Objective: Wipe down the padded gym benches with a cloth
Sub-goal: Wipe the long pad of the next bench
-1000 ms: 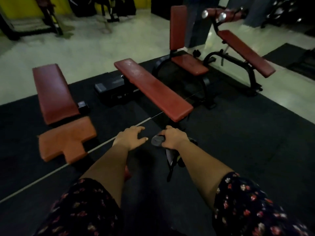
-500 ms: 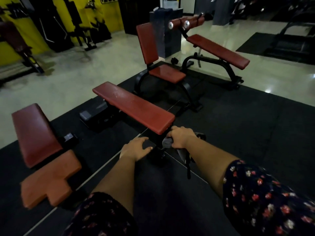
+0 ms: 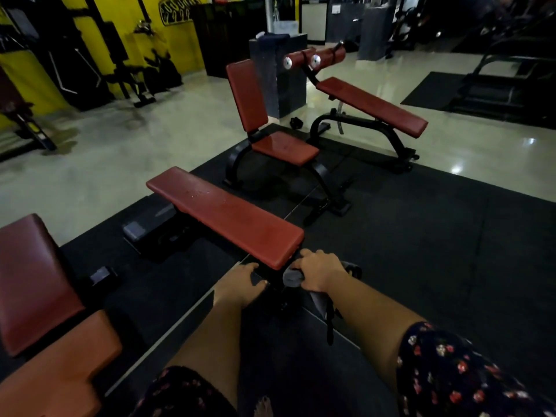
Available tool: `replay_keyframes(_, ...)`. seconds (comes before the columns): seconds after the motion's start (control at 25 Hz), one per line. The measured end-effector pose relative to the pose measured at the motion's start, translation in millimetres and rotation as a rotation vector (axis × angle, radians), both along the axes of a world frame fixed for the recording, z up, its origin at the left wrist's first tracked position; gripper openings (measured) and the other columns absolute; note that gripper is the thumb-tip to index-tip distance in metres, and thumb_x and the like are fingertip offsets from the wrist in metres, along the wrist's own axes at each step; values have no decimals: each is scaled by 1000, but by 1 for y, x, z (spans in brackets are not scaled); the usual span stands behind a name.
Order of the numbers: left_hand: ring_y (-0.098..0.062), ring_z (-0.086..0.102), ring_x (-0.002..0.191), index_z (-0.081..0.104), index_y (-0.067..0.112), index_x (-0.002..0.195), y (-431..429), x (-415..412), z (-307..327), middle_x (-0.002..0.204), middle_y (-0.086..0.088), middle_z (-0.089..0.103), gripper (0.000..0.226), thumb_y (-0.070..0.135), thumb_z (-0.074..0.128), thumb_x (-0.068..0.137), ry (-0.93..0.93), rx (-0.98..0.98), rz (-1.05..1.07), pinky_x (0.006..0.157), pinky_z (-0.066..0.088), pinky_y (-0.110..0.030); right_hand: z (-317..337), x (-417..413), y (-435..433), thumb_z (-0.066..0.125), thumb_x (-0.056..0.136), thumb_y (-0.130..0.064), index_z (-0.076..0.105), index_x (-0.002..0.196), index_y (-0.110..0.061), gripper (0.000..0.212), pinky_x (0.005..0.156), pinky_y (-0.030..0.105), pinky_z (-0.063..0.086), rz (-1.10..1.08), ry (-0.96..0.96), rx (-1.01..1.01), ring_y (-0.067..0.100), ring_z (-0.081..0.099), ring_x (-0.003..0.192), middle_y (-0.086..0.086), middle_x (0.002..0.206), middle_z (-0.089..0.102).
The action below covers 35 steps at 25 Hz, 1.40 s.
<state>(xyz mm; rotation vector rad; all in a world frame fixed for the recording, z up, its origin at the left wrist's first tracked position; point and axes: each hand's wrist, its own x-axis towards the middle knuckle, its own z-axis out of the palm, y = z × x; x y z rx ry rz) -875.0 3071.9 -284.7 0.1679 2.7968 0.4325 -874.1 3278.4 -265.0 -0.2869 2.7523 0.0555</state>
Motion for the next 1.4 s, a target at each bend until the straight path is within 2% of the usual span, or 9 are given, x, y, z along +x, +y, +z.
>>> replay_keyframes(0.28, -22, 49, 129, 41, 38, 144, -44, -114, -24, 145, 3, 47, 58, 56, 54, 90, -70, -23, -3, 102, 44, -43, -16, -106, -22, 58, 89, -35, 52, 134, -30, 46, 92, 47, 44, -123, -57, -25, 33, 48, 116, 4, 131, 43)
replay_keyframes(0.48, -23, 47, 130, 41, 36, 144, -57, -183, -34, 147, 1, 45, 60, 59, 51, 90, -84, -75, -86, 101, 44, -39, -24, -156, -55, 58, 89, -34, 48, 137, -30, 49, 95, 47, 44, -187, -80, -134, 35, 46, 119, 5, 130, 43)
replay_keyframes(0.72, -20, 39, 138, 32, 33, 151, -38, -248, -39, 153, 5, 37, 64, 55, 49, 93, -71, -79, -140, 109, 37, -39, -29, -219, -42, 58, 87, -34, 49, 136, -34, 49, 93, 46, 44, -210, -55, -92, 32, 48, 117, 2, 129, 44)
replay_keyframes(1.0, -21, 38, 137, 33, 34, 150, -12, -341, -46, 153, 5, 36, 63, 55, 50, 93, -58, -103, -151, 109, 36, -37, -39, -319, -17, 59, 88, -32, 52, 132, -33, 44, 87, 44, 41, -173, -41, -111, 32, 48, 114, 3, 125, 43)
replay_keyframes(1.12, -22, 38, 136, 33, 33, 150, -2, -374, -46, 153, 4, 35, 62, 54, 50, 94, -39, -98, -137, 108, 37, -40, -39, -359, -10, 58, 90, -31, 48, 136, -32, 47, 90, 46, 41, -174, -23, -100, 33, 45, 116, 3, 131, 41)
replay_keyframes(1.24, -20, 41, 133, 36, 32, 148, -1, -391, -68, 149, 6, 40, 58, 51, 49, 95, 7, -65, -91, 105, 40, -41, -63, -387, -4, 56, 92, -26, 41, 141, -36, 52, 96, 52, 37, -217, -42, -22, 36, 36, 124, 2, 142, 32)
replay_keyframes(1.4, -17, 41, 133, 35, 31, 149, -26, -382, -123, 148, 7, 41, 53, 43, 44, 98, -30, -169, -149, 101, 41, -37, -115, -396, -4, 55, 93, -23, 37, 142, -39, 55, 100, 54, 35, -267, -137, 20, 36, 34, 125, 2, 143, 28)
